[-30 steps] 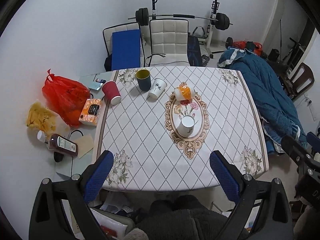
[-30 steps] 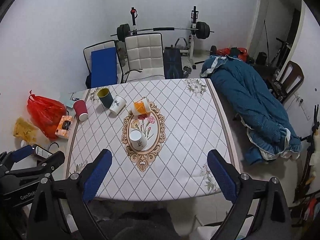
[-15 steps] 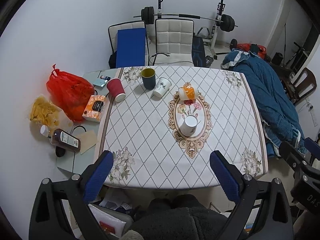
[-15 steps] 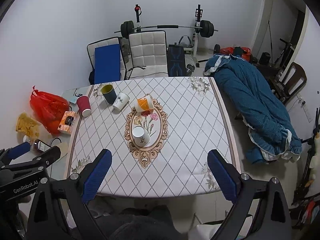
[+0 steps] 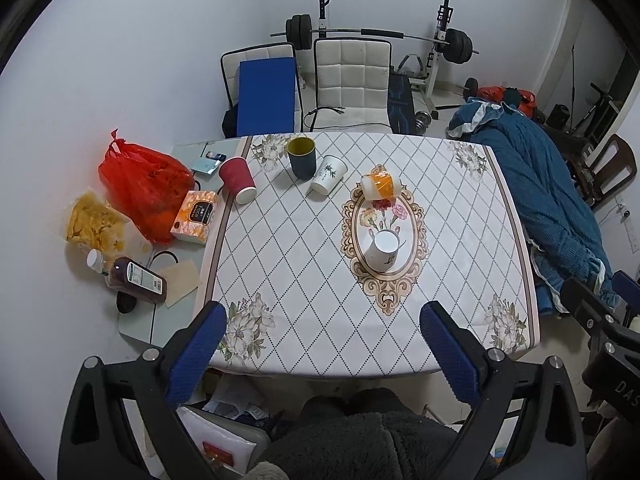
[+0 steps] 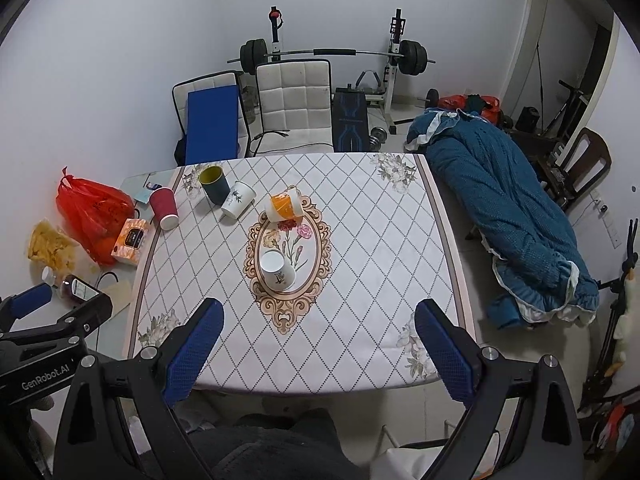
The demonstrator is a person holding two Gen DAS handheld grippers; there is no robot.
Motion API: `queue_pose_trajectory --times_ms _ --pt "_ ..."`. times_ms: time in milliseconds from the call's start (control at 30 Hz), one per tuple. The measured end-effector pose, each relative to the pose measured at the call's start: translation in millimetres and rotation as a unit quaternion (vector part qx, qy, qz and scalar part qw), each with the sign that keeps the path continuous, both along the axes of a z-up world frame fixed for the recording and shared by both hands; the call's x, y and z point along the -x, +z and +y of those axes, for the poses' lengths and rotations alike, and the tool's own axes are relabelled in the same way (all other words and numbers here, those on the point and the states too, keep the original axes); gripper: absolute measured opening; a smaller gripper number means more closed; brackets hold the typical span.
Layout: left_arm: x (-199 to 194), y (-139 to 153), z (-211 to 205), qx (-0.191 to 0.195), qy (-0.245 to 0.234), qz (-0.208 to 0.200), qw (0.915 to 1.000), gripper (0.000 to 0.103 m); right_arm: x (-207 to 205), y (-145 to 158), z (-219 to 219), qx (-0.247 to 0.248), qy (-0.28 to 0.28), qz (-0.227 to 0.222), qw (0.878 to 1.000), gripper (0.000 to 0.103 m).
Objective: Flip cup upside down
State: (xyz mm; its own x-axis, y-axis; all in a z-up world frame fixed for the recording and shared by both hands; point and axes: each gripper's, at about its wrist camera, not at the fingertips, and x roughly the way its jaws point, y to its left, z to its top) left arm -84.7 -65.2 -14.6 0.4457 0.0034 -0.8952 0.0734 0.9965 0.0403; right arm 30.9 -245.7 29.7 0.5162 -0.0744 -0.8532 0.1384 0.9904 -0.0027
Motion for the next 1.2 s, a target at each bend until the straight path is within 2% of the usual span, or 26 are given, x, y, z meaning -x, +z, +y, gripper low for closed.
queue_pose_trajectory --times_ms 1200 --pt "5.4 5.4 -2.0 -0.004 -0.002 -0.004 1.0 0.099 7.2 -8.5 -2.4 -0.003 0.007 0.006 1.0 0.098"
